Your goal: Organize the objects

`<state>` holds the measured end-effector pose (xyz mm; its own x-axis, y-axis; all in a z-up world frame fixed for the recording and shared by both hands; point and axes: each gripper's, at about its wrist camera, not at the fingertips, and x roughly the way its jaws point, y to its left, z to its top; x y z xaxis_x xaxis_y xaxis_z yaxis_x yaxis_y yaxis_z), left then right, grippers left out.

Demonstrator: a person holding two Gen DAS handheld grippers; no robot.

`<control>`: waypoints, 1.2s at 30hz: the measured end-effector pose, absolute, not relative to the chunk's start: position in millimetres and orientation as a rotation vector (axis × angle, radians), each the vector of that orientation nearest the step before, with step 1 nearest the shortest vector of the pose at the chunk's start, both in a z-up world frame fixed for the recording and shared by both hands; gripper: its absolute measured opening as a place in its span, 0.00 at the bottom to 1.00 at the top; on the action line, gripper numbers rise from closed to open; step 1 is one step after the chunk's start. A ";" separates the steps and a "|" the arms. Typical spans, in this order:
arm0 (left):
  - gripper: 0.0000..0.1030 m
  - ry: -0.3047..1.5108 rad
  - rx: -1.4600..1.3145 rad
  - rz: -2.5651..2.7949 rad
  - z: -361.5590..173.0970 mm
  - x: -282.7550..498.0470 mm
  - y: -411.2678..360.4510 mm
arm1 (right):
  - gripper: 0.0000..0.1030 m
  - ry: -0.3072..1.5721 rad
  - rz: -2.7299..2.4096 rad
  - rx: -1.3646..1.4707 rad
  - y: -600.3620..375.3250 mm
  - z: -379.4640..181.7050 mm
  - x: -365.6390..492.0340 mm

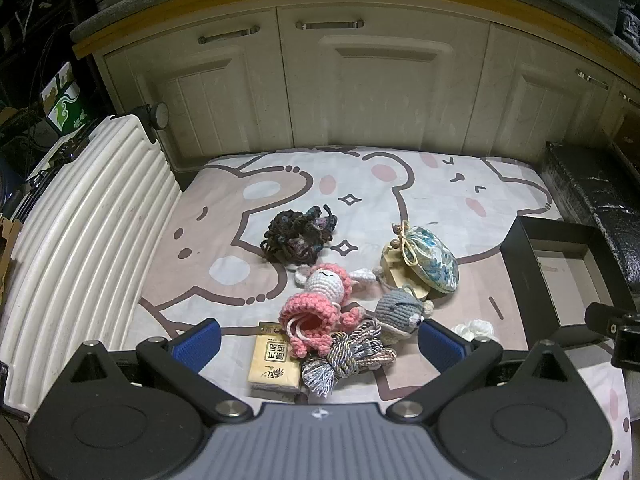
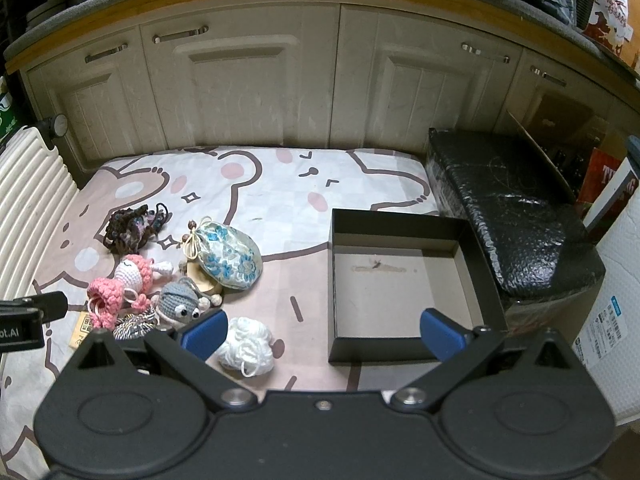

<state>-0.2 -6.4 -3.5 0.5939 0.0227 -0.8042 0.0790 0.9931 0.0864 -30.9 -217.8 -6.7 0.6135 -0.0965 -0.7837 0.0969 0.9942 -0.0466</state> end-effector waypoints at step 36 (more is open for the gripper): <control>1.00 0.935 0.135 -0.069 -4.4 -0.1 -8.2 | 1.00 0.923 -0.103 0.000 -215.2 -9.4 -29.2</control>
